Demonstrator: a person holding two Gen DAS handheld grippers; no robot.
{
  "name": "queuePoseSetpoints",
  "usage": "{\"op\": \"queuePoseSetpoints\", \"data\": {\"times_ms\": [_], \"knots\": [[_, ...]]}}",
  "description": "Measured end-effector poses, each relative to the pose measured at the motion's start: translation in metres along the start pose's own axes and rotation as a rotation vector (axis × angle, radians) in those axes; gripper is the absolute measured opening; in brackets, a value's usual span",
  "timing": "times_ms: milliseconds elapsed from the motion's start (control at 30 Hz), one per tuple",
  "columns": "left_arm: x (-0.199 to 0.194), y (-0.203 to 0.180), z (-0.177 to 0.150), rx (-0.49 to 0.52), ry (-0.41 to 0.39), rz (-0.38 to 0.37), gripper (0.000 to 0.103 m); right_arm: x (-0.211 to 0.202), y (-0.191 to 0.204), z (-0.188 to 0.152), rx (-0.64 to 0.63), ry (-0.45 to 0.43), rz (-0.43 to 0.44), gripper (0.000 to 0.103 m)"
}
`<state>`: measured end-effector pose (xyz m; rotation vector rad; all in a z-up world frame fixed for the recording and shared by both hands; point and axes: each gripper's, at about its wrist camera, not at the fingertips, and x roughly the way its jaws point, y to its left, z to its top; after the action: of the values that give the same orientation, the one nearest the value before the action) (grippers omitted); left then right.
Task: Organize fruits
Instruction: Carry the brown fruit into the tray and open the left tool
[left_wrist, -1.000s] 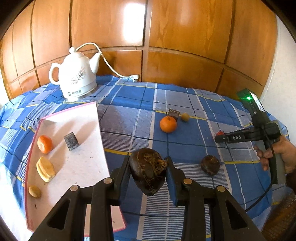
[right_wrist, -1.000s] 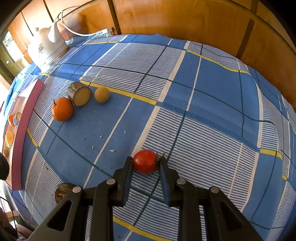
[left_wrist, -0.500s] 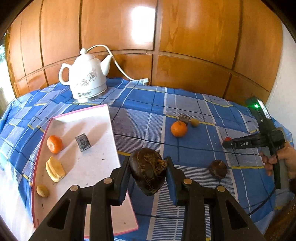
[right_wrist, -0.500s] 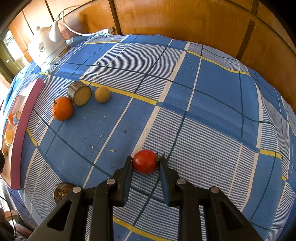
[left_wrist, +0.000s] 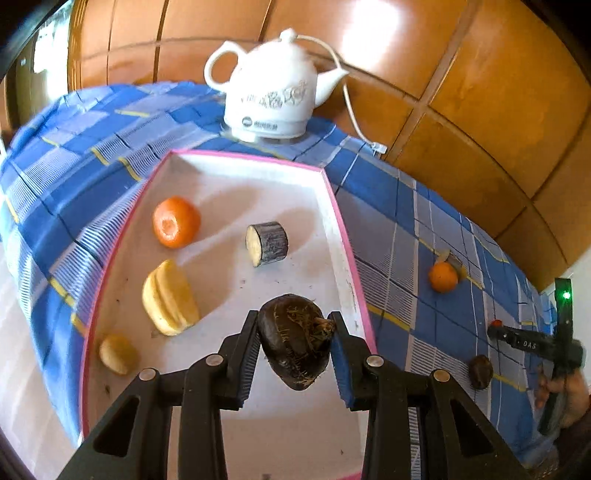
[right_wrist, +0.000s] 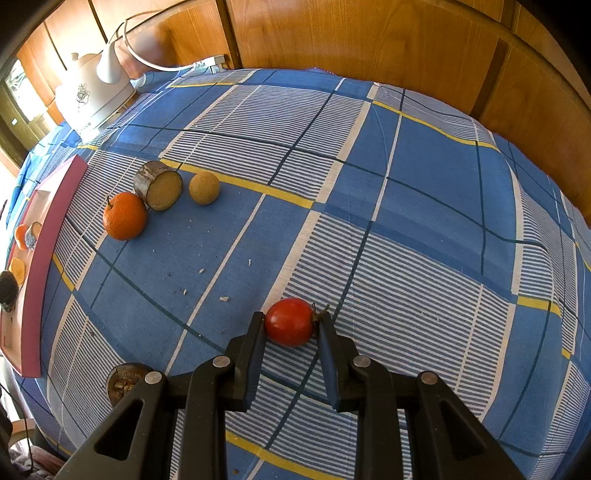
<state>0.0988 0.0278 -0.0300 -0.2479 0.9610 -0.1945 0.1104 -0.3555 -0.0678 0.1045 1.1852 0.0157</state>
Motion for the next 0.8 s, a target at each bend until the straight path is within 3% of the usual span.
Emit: {"op": "queuePoseSetpoints", "data": {"times_ms": [167, 567, 800], "knots": [[0.004, 0.000, 0.002, 0.001, -0.028, 0.021, 0.054, 0.000, -0.001, 0.000, 0.002, 0.000, 0.002, 0.028], [-0.031, 0.009, -0.013, 0.060, -0.144, 0.186, 0.054, 0.001, 0.000, 0.000, 0.001, -0.001, -0.001, 0.028], [-0.046, 0.010, -0.016, 0.079, -0.179, 0.208, 0.056, 0.001, 0.000, 0.000, -0.003, -0.006, -0.010, 0.028]]}}
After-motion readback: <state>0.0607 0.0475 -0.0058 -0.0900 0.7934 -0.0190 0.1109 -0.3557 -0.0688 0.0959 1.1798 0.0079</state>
